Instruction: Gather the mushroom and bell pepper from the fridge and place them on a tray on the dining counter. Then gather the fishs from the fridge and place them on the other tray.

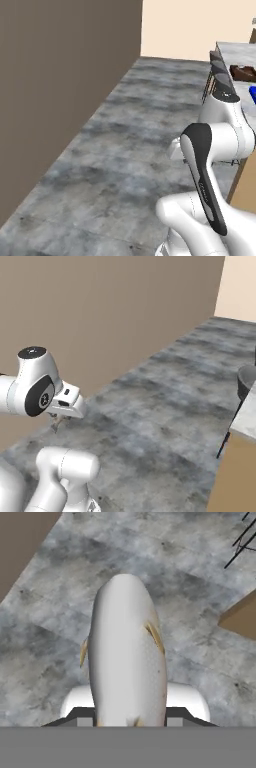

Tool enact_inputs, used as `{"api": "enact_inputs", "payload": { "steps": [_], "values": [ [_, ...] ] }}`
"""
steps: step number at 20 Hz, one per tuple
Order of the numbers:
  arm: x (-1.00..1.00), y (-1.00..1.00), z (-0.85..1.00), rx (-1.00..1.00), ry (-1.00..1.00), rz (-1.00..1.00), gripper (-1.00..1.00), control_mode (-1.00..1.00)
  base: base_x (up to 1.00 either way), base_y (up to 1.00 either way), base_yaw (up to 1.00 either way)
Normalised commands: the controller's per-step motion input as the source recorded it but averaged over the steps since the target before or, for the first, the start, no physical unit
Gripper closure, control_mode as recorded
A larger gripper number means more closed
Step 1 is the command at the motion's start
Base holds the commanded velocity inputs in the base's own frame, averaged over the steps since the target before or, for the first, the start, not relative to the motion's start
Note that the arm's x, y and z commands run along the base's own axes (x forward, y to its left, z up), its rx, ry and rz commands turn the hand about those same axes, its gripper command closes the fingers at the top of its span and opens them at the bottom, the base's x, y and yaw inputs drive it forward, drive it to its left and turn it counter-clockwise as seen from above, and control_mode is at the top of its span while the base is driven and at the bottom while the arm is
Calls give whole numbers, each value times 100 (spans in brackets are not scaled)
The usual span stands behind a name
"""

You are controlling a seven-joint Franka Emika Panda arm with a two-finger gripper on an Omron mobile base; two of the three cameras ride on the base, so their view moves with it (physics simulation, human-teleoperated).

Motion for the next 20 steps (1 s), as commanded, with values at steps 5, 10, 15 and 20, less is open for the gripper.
{"api": "enact_inputs", "payload": {
  "steps": [5, 10, 15, 20],
  "values": [
    [0, 0, 0, 0, 0, 0, 100, 100, 58, 90, -61],
    [0, 0, 0, 0, 0, 0, 100, 100, 52, 91, -61],
    [0, 0, 0, 0, 0, 0, 100, 100, 66, 92, -60],
    [0, 0, 0, 0, 0, 0, 100, 100, 68, 92, -60]
  ]
}}
